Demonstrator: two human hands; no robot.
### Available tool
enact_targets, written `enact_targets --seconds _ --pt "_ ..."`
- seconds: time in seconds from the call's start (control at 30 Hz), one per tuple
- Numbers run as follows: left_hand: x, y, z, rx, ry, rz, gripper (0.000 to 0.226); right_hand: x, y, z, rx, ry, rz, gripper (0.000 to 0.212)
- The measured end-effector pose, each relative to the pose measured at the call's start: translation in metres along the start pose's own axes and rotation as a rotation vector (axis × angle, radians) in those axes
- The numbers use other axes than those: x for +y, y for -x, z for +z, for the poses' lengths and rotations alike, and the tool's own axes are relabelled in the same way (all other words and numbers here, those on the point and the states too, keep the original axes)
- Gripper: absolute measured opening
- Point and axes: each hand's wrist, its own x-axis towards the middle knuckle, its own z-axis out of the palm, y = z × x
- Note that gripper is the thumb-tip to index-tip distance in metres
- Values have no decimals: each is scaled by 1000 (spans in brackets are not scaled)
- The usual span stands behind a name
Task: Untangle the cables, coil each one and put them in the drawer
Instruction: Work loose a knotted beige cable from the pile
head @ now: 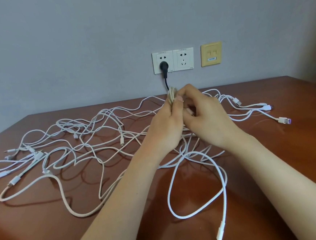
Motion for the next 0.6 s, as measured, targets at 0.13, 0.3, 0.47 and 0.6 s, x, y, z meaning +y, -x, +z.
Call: enact_targets --seconds 0.13,0.3,0.47,0.6 --pt "4 -5 -4 47 208 -61 35 -9 -2 1 25 -274 115 31" --pt "4 -7 -13 -39 324 -177 42 -16 -1 -10 -141 -627 145 26" --pt "3 -6 -23 -203 448 -223 41 -11 -4 -13 -259 -817 134 15" --pt "1 -12 -19 -275 417 -234 44 -9 -4 -6 -168 -805 168 6"
